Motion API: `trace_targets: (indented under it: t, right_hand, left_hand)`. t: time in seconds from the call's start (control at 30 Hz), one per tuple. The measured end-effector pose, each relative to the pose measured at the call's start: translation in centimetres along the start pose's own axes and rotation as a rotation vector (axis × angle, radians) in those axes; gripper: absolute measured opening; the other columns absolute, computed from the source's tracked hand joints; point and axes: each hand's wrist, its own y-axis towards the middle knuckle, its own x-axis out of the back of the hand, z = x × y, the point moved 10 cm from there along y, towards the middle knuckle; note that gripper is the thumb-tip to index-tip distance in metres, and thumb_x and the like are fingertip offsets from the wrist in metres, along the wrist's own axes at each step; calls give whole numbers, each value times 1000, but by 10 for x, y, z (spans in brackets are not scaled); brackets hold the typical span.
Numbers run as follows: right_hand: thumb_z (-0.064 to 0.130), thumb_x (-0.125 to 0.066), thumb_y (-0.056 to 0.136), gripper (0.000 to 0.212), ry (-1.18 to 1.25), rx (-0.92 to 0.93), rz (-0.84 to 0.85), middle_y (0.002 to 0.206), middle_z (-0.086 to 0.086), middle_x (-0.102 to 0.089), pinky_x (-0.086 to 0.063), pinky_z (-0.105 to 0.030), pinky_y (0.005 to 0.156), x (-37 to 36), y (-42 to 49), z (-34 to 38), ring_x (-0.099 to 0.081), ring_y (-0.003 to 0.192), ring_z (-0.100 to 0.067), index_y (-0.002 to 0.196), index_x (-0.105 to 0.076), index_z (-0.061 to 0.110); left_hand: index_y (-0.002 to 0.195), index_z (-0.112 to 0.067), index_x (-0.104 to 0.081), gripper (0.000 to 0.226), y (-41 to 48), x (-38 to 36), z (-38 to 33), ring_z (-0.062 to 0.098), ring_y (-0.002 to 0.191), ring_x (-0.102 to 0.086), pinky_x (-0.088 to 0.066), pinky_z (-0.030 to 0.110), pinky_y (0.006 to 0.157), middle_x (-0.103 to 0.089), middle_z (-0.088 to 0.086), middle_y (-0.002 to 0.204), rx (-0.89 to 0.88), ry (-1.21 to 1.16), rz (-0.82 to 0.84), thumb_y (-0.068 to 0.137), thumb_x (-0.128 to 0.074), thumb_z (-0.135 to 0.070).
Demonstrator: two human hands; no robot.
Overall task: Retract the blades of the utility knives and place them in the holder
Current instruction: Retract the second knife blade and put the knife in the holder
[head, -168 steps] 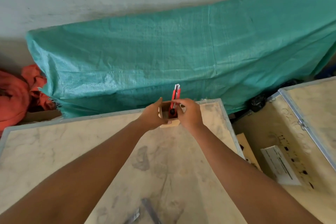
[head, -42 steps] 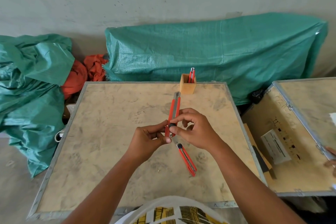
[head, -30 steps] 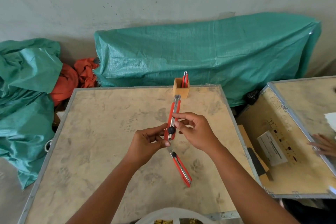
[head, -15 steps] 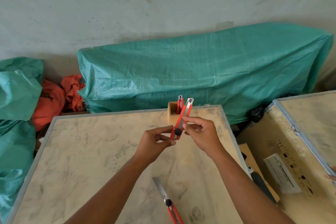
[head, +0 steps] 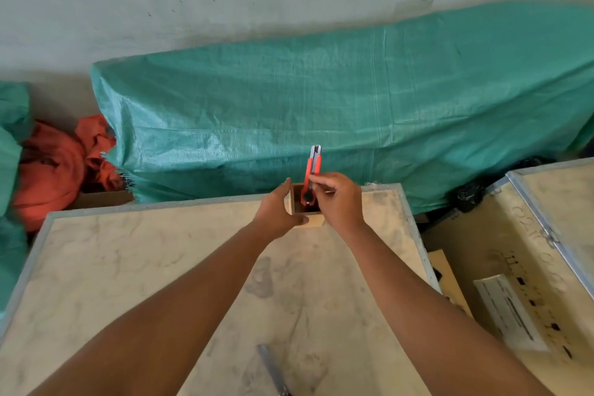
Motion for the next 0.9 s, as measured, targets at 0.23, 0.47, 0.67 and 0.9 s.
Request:
trace_targets:
  t: [0.23,0.47,0.67,0.9]
  right_hand:
    - [-2,-69,86,28,-86,-19,101,102,-7,-80,-55,-23,88,-29,-8,-15,-73,92,-19,107,-80,13]
    - [-4,-63,90,30,-96,-116,130,108,-11,-79,-50,-20,94,-26,-9,-21,-74,99,-23,112,-78,10]
    - [-6,-65,89,31,-42,-147,123,109,-10,-78,-49,-7,88,-14,-25,-13,-72,94,-15,114,-76,9]
    - [1,-70,90,29,-8,-191,176,116,-8,-76,-46,-11,86,3,-80,17,-72,102,-23,117,-75,11]
  left_hand:
    - [154,-13,-19,104,17,-11,16,26,136,-48,-47,41,106,-46,7,151,33,-89,42,72,-83,0]
    - [154,-13,-20,101,14,-12,16,29,138,-45,-46,41,107,-41,8,154,51,-116,35,74,-81,3]
    - [152,-19,-25,99,-8,-2,14,28,135,-48,-46,46,106,-43,5,153,71,-114,-13,74,-84,-9]
    - [144,-26,-43,81,-83,6,16,27,132,-52,-50,41,97,-51,2,148,89,-132,-85,75,-84,-16]
